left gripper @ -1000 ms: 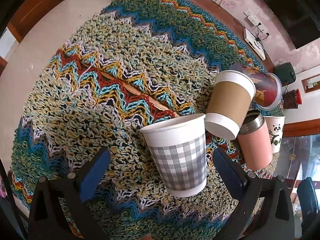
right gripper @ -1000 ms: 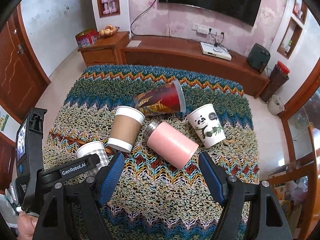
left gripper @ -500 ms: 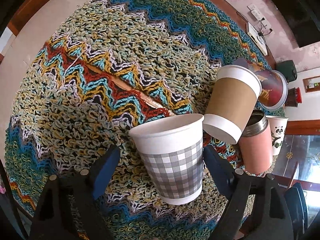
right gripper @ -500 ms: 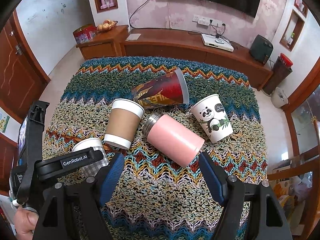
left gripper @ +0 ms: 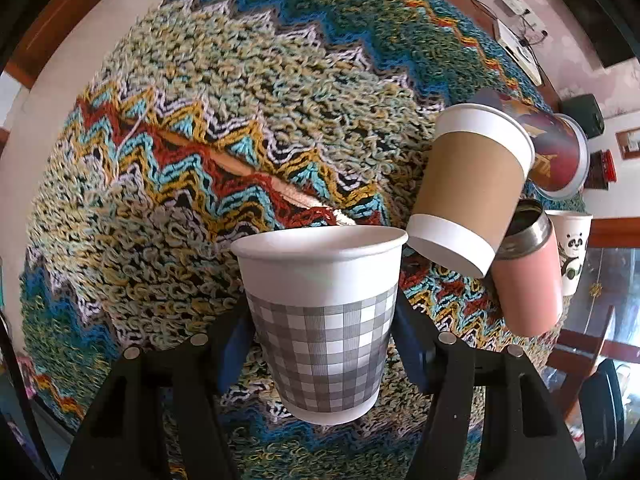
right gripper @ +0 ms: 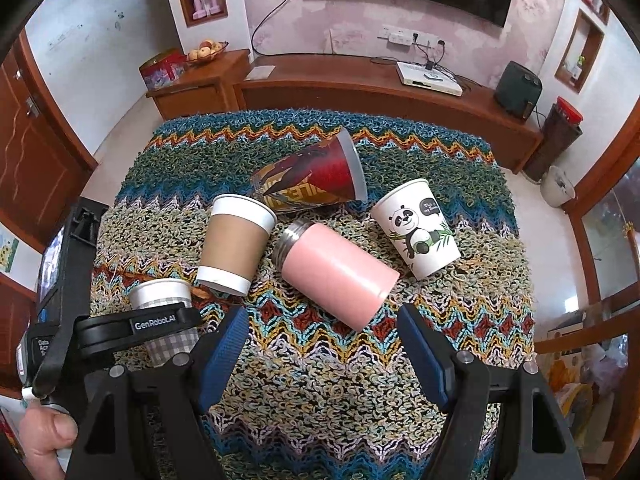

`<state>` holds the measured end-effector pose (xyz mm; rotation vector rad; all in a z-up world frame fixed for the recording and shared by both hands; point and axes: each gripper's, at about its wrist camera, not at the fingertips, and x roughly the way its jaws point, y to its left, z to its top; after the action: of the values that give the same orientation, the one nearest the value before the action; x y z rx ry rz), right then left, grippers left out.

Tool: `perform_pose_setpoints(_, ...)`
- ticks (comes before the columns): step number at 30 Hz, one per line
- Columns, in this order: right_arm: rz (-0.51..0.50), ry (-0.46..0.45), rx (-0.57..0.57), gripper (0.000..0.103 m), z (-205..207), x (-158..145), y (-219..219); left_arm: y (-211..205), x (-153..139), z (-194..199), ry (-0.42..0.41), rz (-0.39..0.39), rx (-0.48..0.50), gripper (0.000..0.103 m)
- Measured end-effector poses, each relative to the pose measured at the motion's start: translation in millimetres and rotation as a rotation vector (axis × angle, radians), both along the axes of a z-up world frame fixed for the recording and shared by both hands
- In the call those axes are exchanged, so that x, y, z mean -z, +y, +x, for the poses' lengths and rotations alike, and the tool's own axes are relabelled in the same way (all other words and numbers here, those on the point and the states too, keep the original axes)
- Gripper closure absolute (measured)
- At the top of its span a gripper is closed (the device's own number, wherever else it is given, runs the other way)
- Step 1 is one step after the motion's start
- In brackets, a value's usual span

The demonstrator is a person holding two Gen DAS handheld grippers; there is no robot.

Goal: Flip cup upright
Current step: 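Close the left tool fingers around the checkered cup's body, then lift the checkered cup with the left tool, turning its rim upward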

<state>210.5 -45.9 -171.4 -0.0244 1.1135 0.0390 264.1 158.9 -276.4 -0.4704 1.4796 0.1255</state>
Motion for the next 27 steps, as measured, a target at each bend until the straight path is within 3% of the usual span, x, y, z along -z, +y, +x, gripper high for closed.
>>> perform_pose_setpoints(8, 0.005, -0.005, 0.005, 0.026, -8.2, -3.1, -2.5, 3.5, -18.2, -6.1, -0.027, 0.026, 0.050, 0.037)
perform_pose_setpoints(15, 0.007, -0.009, 0.013, 0.026, -17.4, -6.2, -5.3, -5.1, -33.6, -21.3, -0.135, 0.131, 0.122, 0.037)
perform_pose_setpoints(21, 0.007, -0.004, 0.029, 0.026, -29.4, -3.9, -11.5, -13.0, -42.5, -34.9, -0.227, 0.142, 0.182, 0.037)
perform_pose_setpoints(27, 0.010, 0.002, 0.044, 0.026, -42.3, -2.3, -15.7, -25.1, -47.9, -55.0, -0.257, 0.128, 0.224, 0.037)
